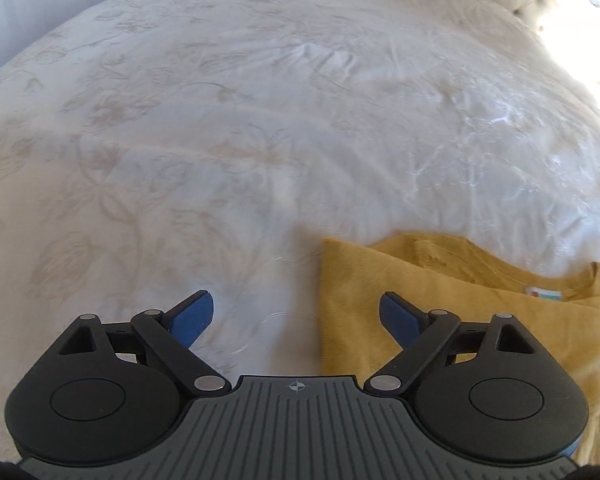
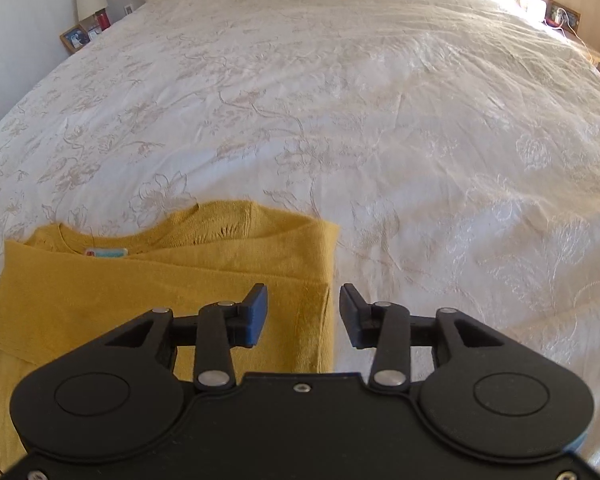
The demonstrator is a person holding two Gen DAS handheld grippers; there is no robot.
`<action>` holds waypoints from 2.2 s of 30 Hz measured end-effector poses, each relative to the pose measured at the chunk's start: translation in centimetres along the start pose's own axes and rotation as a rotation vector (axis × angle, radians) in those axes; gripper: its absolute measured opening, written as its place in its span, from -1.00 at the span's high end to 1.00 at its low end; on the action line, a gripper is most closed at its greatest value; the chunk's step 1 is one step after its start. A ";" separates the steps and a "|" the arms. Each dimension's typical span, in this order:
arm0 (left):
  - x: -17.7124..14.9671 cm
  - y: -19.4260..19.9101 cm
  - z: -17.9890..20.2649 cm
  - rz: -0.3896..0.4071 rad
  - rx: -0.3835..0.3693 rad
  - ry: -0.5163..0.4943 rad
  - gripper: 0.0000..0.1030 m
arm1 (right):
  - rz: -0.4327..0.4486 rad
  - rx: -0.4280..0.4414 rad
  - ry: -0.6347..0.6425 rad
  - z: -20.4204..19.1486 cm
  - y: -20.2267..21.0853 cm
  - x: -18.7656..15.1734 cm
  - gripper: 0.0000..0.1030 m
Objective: Fold small clothes
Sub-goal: 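Move the open right gripper to the sweater side edge, then grasp the side edge with the right gripper and fold it over the body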
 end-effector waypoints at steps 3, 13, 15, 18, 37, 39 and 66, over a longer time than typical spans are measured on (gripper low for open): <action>0.6 -1.8 1.3 -0.025 -0.052 -0.053 -0.76 | 0.009 0.025 0.000 -0.6 -0.1 0.7 -0.06; 2.1 -3.8 1.4 -0.021 -0.346 0.006 -0.34 | -0.021 0.068 0.071 -3.1 -0.5 -0.2 -0.06; 2.1 -3.1 1.7 -0.018 -0.406 -0.009 -0.33 | -0.022 0.068 0.077 -3.4 -0.5 -0.3 -0.06; 1.7 -1.5 2.0 0.045 -0.404 -0.057 -0.33 | -0.022 0.077 0.076 -3.7 -0.6 -0.4 -0.06; 0.3 -3.2 0.4 -0.016 0.097 -0.061 -0.38 | -0.002 0.395 0.388 -17.2 -6.1 4.6 -0.06; -0.9 -3.2 -0.2 0.010 0.095 -0.042 -0.41 | -0.009 0.423 0.445 -19.2 -7.3 5.2 -0.06; -0.8 -1.5 -1.4 0.028 0.067 0.080 -0.45 | -0.101 0.439 0.817 -29.2 -15.2 3.4 0.74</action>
Point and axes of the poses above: each gripper's, at about its wrist camera, not at the fingertips, and y roughly against the way its jaws point, z to its right, x to its top, the point moved 1 cm from there along -y, roughly the way its jaws point, and after that the axes turned 2 degrees about x, right-handed, at the moved point
